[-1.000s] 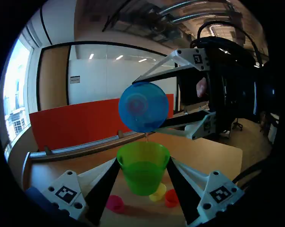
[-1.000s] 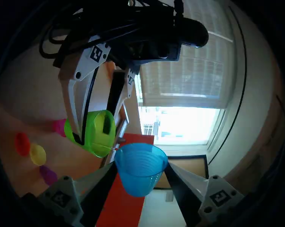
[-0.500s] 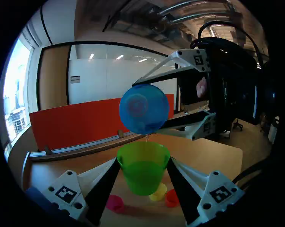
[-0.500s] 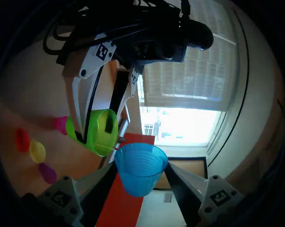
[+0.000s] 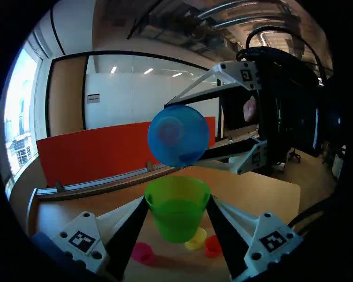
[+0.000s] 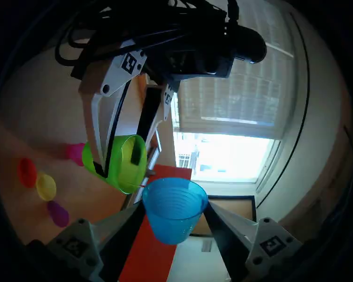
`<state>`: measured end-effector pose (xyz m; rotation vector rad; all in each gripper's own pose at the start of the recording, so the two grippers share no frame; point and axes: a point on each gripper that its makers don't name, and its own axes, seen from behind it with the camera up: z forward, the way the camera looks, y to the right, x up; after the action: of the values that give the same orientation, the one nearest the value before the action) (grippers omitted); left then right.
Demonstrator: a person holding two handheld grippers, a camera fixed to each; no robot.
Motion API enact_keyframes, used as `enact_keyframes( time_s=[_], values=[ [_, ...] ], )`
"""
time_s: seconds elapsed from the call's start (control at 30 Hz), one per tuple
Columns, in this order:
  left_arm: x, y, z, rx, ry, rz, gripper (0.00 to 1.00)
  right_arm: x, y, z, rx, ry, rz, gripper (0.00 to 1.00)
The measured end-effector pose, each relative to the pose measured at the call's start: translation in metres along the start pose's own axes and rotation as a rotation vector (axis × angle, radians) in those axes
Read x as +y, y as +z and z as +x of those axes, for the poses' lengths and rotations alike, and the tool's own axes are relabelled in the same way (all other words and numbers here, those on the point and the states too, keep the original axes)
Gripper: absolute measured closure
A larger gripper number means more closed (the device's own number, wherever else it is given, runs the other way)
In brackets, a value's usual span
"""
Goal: Pour water
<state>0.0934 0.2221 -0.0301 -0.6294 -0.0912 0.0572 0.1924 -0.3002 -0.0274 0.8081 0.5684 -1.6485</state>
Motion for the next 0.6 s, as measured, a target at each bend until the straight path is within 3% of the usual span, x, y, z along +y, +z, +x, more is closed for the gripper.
enact_keyframes(
  time_s=[0.4, 0.6],
  values=[
    [0.0005, -0.0007, 0.0006, 0.000, 0.000, 0.000, 0.15, 0.0015, -0.0009, -0.0007, 0.000, 0.002, -0.003, 0.09],
    [0.0002, -0.0014, 0.0004, 0.001, -0.002, 0.001, 0.15, 0.0032, 0.0015, -0.0053, 0.003, 0.058, -0.012, 0.09]
  ],
)
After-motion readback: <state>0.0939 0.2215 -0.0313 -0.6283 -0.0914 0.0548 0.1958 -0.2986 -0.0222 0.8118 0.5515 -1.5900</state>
